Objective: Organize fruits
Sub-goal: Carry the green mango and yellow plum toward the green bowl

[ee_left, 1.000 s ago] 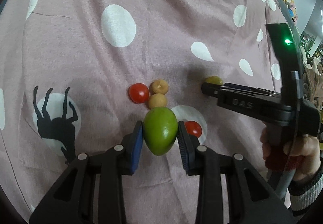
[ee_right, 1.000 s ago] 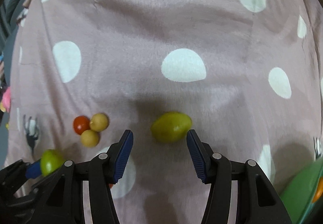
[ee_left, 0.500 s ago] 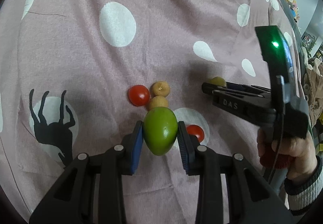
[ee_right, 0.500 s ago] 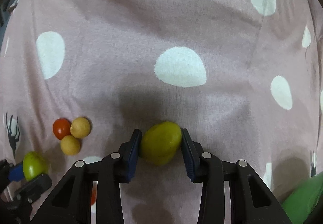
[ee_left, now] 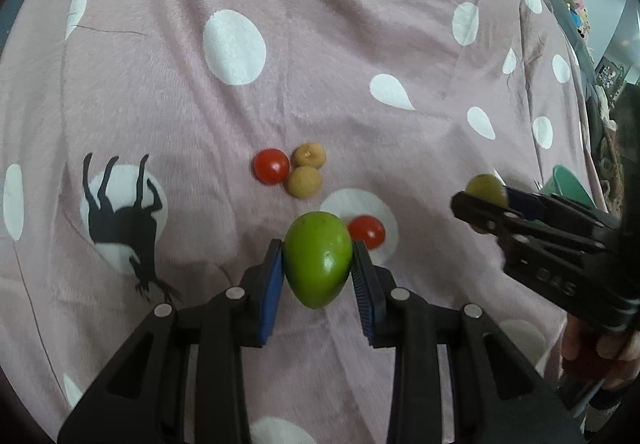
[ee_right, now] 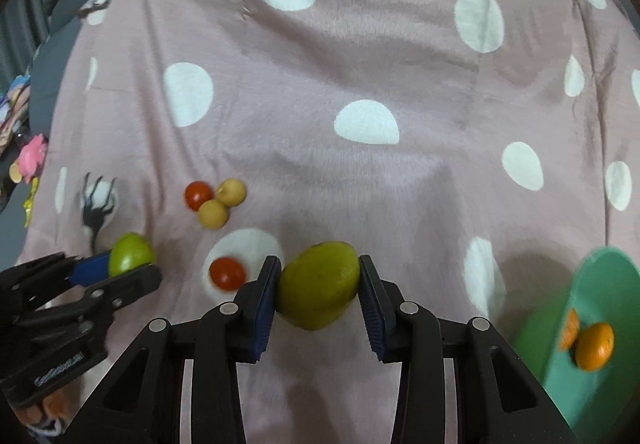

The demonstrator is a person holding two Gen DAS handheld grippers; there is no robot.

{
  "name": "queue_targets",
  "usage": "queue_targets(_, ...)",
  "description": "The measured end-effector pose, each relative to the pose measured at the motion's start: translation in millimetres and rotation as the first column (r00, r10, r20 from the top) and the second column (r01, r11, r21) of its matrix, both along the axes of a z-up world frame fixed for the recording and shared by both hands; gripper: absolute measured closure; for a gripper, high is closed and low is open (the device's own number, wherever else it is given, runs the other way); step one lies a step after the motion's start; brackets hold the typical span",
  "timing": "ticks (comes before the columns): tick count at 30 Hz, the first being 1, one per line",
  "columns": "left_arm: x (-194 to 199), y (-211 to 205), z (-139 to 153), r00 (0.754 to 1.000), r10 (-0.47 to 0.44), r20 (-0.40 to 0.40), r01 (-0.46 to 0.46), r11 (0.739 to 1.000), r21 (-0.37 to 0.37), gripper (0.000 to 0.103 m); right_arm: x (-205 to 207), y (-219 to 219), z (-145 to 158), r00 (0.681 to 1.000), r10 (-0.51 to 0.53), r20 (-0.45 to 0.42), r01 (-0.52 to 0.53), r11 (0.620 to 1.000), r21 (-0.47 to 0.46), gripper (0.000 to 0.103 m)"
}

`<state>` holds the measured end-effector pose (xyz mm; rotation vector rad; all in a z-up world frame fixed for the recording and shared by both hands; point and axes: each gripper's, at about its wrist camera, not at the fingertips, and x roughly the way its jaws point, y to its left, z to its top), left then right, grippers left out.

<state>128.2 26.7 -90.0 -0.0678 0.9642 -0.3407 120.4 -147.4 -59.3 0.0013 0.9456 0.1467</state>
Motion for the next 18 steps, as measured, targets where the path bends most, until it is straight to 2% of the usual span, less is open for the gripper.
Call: queue_targets(18,-55.5,-8.1,17.1,1.000,-0.011,0.009,0.011,1.000,0.021,0.070,-80.3,-9.1,31.4,0.998,-0.017,0.068,0.013,0.999,0.052,0.063)
